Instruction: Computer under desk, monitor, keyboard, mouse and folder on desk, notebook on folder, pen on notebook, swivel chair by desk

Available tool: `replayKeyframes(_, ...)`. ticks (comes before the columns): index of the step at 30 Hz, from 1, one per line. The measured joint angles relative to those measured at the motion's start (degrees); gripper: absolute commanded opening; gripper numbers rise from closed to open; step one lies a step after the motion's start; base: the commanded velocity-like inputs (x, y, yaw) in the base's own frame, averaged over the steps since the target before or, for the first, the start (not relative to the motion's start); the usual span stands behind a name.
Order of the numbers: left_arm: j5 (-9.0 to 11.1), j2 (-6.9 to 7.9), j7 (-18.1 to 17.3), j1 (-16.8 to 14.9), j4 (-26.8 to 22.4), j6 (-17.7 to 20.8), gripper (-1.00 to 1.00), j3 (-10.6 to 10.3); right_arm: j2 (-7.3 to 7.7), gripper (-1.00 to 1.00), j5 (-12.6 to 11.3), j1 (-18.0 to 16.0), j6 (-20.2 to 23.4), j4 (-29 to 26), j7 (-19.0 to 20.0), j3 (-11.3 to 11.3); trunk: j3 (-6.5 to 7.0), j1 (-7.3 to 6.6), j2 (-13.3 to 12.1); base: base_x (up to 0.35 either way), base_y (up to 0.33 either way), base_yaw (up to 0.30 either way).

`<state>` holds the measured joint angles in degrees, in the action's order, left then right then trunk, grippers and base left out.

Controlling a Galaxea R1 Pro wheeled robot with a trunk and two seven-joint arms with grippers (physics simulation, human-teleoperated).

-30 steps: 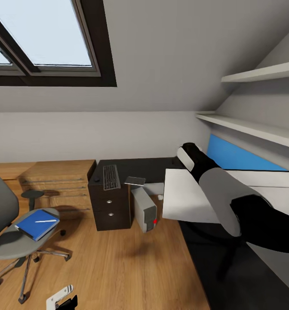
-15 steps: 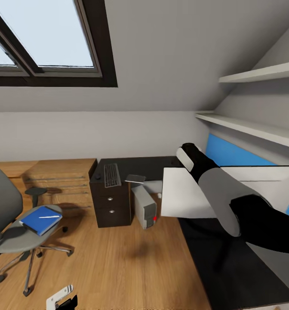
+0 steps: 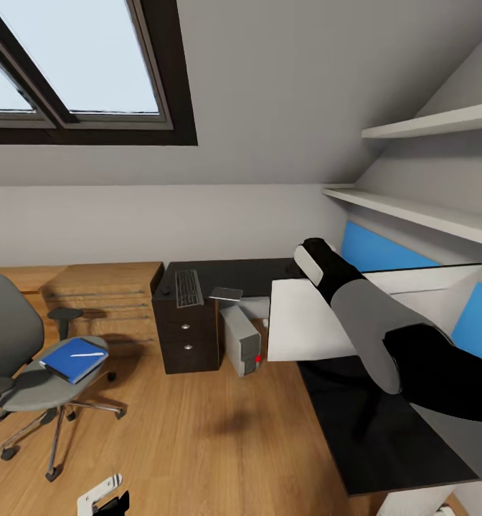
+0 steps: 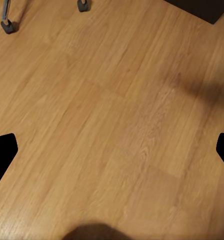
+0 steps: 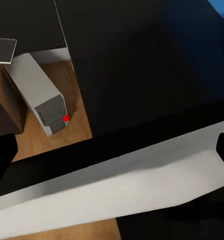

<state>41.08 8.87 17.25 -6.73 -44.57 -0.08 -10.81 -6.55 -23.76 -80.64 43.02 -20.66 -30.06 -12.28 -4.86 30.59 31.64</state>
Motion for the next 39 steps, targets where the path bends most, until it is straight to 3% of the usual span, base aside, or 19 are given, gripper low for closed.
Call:
replayKeyframes(16,0.0,0.0,0.0,0.0,-0.03,0.0,1.0,-0.08,0.05,1.0,0.07,-0.06,0.03,-0.51,-0.08,-0.02,0.0,0.0,0.0,-0.049,0.0,0.0)
replayKeyframes(19,0.0,0.0,0.0,0.0,0.02,0.0,1.0,-0.06,0.23,1.0,1.89,-0.07,-0.22,-4.28,-0.02,0.07,-0.01,0.0,0.0,0.074,0.0,0.0)
replayKeyframes(20,0.0,0.0,0.04,0.0,0.04,0.01,1.0,-0.08,0.22,1.0,5.38,-0.07,-0.42,-9.17,0.12,-0.01,0.01,-0.03,0.02,0.277,0.0,0.0)
replayKeyframes(23,0.0,-0.01,0.08,0.0,0.04,0.03,1.0,-0.08,0.19,1.0,5.87,-0.06,-0.45,-11.18,0.14,-0.04,-0.01,-0.02,0.0,0.221,0.0,0.0)
replayKeyframes(30,0.0,-0.02,0.09,0.0,0.02,0.13,1.0,-0.09,0.15,1.0,5.98,-0.02,-0.28,-11.43,0.47,0.03,-0.01,-0.01,0.0,0.056,0.0,0.0)
replayKeyframes(35,-0.11,-0.69,0.17,0.0,-0.22,-0.02,1.0,-0.92,-1.48,1.0,6.08,0.06,1.23,-9.82,2.06,-1.55,-0.01,0.0,-0.01,0.0,0.0,0.0)
replayKeyframes(39,-0.14,-1.01,0.15,0.01,-0.43,-0.41,1.0,-0.34,-1.14,1.0,6.22,0.2,0.57,-9.07,1.61,-1.94,-0.01,0.0,-0.01,0.013,0.0,0.0)
